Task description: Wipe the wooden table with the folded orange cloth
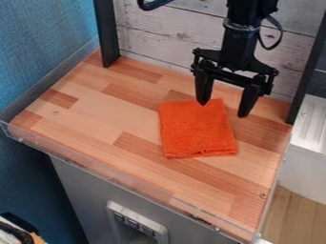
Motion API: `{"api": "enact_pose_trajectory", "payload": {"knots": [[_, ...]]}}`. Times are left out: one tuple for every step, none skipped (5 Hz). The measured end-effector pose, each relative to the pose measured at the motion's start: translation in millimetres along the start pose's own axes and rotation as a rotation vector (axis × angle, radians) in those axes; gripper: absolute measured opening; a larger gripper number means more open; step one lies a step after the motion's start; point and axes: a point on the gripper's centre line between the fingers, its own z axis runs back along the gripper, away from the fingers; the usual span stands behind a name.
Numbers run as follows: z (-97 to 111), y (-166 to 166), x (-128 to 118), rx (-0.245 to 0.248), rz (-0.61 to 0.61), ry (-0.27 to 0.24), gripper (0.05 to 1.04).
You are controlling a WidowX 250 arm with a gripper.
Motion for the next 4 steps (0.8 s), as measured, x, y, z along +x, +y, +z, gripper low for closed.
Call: {"api": "enact_pose_trajectory", "payload": {"knots": [[-2.5, 0.5, -2.4, 0.002, 0.021, 0.009, 0.999], [-5.7, 0.8, -2.9, 0.002, 0.052, 0.004, 0.999], [-6.0, 4.7, 1.2, 0.0, 0.087, -0.017, 0.999], [-7.7, 12.1, 6.7, -0.009, 0.133, -0.047, 0.999]]}}
